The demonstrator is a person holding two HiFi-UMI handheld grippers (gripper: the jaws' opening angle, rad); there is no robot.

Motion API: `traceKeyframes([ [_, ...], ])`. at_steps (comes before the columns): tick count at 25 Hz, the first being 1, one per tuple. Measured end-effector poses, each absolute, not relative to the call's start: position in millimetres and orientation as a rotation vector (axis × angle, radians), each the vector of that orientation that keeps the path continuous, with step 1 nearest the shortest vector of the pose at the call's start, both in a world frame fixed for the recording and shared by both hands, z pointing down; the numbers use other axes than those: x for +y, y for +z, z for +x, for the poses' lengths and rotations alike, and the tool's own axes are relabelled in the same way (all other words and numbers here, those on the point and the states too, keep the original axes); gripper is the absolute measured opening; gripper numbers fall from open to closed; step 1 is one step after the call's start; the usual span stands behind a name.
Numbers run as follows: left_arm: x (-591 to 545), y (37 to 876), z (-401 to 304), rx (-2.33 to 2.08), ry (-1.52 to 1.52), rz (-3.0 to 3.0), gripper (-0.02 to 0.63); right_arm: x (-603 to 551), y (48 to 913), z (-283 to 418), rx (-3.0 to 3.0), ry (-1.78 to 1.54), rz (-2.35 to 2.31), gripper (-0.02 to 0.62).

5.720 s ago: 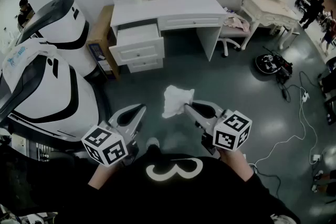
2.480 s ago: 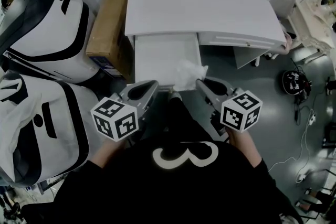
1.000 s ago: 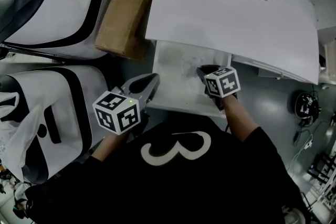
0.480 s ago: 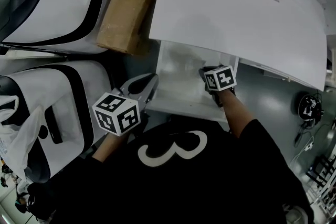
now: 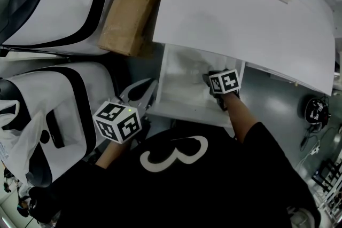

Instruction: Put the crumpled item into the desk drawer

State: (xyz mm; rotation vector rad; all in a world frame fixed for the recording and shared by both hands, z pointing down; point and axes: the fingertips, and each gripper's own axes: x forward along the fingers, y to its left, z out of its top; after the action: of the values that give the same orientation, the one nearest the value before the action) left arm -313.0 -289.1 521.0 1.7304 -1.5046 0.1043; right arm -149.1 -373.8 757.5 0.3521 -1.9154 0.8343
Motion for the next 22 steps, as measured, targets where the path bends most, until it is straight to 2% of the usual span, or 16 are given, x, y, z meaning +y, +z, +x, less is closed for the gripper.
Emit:
traceKeyframes([
  [2, -289.2, 521.2, -312.9, -1.503, 0.103, 1.733, 0.011, -376.2, 755.1, -147.5, -1.915, 0.846, 0.369, 0.169],
  [5, -287.9, 519.5, -312.3, -1.502, 0.098, 1.737, 0.011, -380.5, 745.2, -145.8, -1.927, 0.857, 0.396, 0.195],
  [15, -278.9, 501.4, -288.3, -1.464, 0.071, 1.791, 0.011, -387.6, 652.2, -132.7, -2.148, 0.871, 0.492, 0.193],
  [22, -268.7, 478.1, -255.8, -1.429, 0.034, 1.847, 0.011, -365.6, 549.2, -120.2, -2.406, 0.823, 0.537, 0.130],
])
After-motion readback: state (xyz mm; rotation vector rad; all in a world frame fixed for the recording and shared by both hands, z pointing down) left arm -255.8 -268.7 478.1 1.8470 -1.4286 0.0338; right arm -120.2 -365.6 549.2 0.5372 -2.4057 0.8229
